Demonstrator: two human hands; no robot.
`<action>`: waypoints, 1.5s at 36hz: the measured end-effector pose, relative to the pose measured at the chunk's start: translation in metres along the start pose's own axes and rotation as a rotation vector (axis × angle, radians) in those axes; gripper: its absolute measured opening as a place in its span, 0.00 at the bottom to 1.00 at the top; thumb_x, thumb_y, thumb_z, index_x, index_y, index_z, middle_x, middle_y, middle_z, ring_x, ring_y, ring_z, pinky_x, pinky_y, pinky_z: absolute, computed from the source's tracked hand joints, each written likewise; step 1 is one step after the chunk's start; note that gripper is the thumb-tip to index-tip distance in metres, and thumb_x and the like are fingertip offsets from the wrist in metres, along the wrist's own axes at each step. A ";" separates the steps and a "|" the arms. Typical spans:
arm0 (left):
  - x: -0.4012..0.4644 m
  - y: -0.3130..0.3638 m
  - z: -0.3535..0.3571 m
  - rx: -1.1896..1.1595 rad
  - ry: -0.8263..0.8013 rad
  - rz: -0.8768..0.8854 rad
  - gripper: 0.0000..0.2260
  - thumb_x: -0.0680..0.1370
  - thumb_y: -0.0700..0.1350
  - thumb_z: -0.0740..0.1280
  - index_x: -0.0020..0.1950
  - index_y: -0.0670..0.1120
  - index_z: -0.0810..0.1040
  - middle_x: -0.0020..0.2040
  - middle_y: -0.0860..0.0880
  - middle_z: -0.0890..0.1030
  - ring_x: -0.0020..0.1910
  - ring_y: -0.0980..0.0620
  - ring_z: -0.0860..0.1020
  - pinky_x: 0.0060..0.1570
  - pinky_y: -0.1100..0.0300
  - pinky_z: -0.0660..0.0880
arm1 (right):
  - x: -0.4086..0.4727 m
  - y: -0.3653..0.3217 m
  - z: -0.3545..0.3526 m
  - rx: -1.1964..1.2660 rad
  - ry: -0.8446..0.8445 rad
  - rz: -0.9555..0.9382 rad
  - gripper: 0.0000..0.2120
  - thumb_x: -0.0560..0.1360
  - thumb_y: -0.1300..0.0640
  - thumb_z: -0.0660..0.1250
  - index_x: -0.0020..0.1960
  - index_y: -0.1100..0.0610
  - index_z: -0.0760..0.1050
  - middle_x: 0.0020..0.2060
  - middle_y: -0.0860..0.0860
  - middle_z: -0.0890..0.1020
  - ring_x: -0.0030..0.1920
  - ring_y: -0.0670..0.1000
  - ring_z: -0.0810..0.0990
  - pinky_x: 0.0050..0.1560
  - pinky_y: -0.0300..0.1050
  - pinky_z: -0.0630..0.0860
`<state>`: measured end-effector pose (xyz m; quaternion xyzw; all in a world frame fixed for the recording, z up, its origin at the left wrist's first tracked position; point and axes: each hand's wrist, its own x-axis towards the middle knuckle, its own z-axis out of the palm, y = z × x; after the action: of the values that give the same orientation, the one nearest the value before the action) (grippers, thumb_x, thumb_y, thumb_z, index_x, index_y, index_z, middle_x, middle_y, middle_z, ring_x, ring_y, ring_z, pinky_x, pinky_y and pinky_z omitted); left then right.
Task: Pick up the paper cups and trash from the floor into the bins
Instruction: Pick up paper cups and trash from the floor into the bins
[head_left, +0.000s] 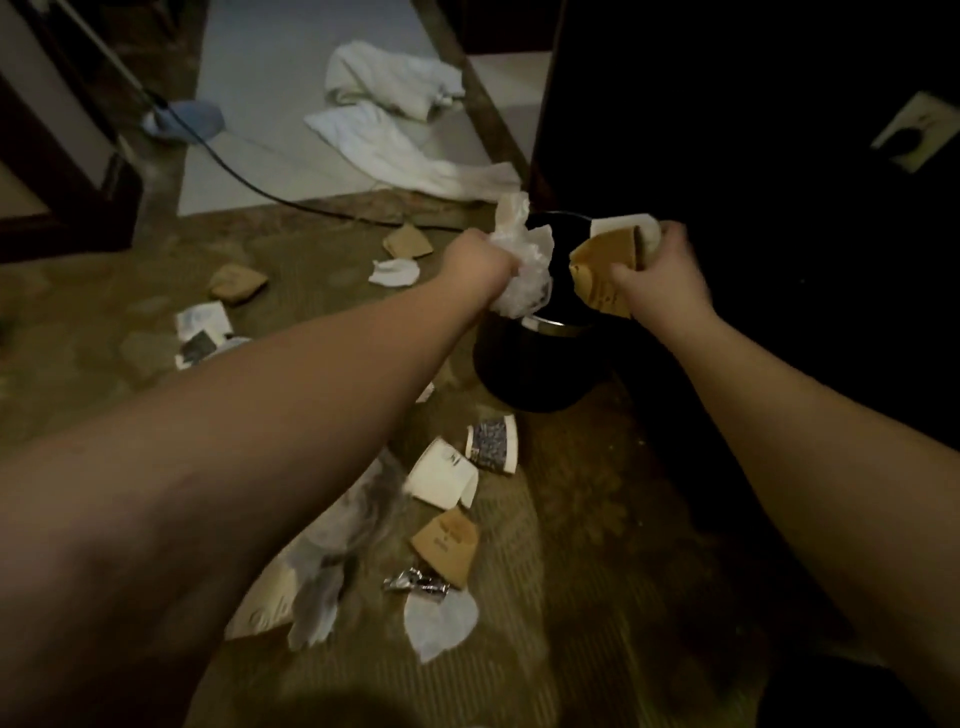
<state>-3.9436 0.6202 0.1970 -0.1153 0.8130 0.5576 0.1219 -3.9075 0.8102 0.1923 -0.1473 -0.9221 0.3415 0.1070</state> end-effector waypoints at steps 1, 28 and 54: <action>0.006 0.005 0.004 0.031 0.000 0.003 0.23 0.77 0.43 0.70 0.70 0.40 0.71 0.64 0.40 0.76 0.62 0.40 0.76 0.64 0.47 0.74 | 0.008 0.001 0.001 -0.042 -0.020 -0.001 0.30 0.78 0.53 0.68 0.76 0.53 0.60 0.67 0.56 0.73 0.64 0.59 0.75 0.55 0.52 0.76; 0.025 -0.004 -0.002 0.135 -0.089 0.083 0.25 0.75 0.43 0.73 0.72 0.47 0.72 0.62 0.50 0.77 0.59 0.51 0.75 0.56 0.59 0.73 | 0.029 0.011 0.029 -0.375 -0.152 -0.144 0.33 0.77 0.53 0.69 0.77 0.56 0.61 0.73 0.56 0.66 0.73 0.59 0.65 0.71 0.55 0.67; -0.213 -0.305 -0.061 0.369 -0.056 -0.116 0.05 0.77 0.45 0.67 0.53 0.49 0.79 0.42 0.54 0.78 0.44 0.51 0.79 0.44 0.60 0.71 | -0.283 0.097 0.127 -0.180 -0.720 -0.038 0.18 0.79 0.54 0.66 0.68 0.55 0.75 0.65 0.54 0.75 0.63 0.53 0.75 0.57 0.41 0.68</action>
<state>-3.6480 0.4667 0.0201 -0.1220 0.8896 0.3944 0.1953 -3.6619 0.7067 0.0066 -0.0094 -0.9296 0.2867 -0.2313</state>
